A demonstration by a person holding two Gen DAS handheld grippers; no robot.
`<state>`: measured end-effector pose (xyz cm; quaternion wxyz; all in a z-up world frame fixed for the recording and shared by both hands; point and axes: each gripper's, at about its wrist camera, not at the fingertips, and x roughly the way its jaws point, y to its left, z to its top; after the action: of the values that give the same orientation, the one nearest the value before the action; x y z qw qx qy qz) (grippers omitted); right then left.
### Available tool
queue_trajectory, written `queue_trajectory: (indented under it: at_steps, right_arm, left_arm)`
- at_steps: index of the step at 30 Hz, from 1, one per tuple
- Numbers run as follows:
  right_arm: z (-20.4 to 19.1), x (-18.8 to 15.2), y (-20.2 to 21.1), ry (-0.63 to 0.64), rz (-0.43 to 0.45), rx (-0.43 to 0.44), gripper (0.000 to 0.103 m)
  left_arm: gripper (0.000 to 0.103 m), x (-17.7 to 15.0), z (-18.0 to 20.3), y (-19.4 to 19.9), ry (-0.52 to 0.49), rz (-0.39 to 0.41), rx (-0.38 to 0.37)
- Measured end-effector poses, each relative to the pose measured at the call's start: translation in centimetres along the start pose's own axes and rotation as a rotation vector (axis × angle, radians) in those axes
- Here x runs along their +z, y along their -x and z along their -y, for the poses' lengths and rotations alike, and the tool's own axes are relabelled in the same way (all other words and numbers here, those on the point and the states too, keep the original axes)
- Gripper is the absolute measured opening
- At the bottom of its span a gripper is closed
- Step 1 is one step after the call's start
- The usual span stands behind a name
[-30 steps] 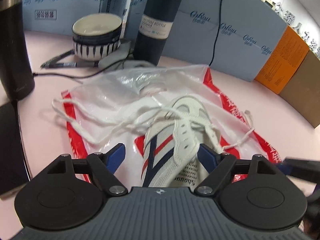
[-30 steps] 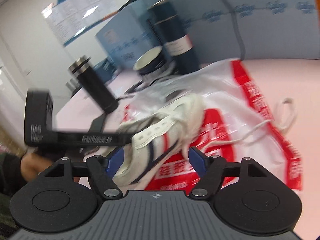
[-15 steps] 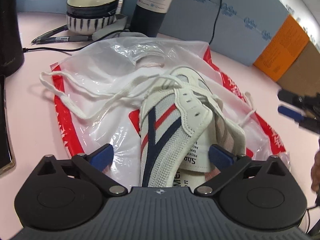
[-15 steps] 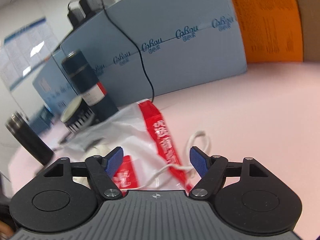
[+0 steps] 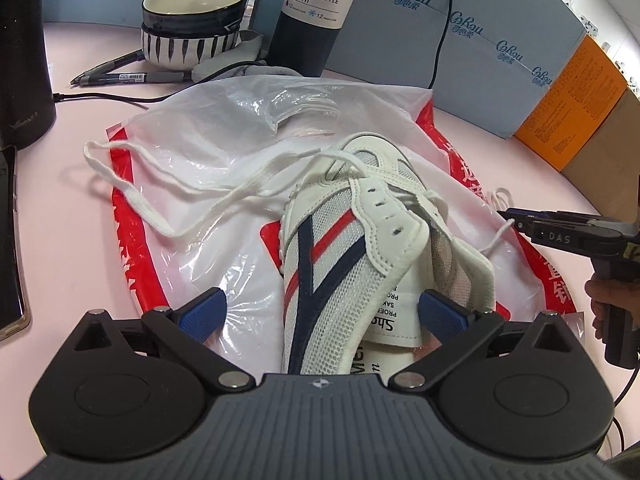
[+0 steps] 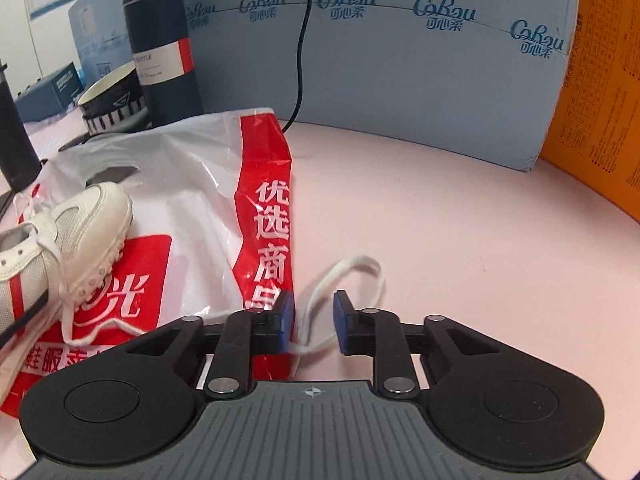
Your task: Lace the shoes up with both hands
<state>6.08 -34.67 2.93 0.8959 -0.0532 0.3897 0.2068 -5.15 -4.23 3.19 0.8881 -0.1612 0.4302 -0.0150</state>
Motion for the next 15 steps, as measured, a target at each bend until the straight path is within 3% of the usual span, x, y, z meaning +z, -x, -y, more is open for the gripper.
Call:
queue_trajectory:
  at_steps: [2, 5, 7, 9, 13, 15]
  right_arm:
    - [0.8, 0.2, 0.1, -0.082, 0.002, 0.072, 0.004]
    - [2.7, 0.3, 1.0, -0.284, 0.047, 0.190, 0.004]
    - [3.7, 0.6, 2.4, -0.414, 0.100, 0.237, 0.004]
    - [4.3, 0.9, 4.2, -0.522, 0.191, 0.344, 0.004]
    - [4.2, 1.5, 7.0, -0.659, 0.291, 0.529, 0.005]
    - [3.7, 1.7, 7.7, -0.685, 0.298, 0.578, 0.008]
  left_arm:
    - [0.103, 0.0, 0.1, 0.0, 0.001, 0.000, 0.005]
    - [0.103, 0.0, 0.1, -0.1, 0.000, -0.001, 0.010]
    - [0.103, 0.0, 0.2, -0.1, -0.002, -0.002, 0.011]
    - [0.103, 0.0, 0.1, -0.1, -0.003, -0.004, 0.010]
    - [0.103, 0.1, 0.1, -0.2, -0.008, -0.006, 0.008]
    - [0.103, 0.2, 0.1, -0.3, -0.012, -0.009, 0.007]
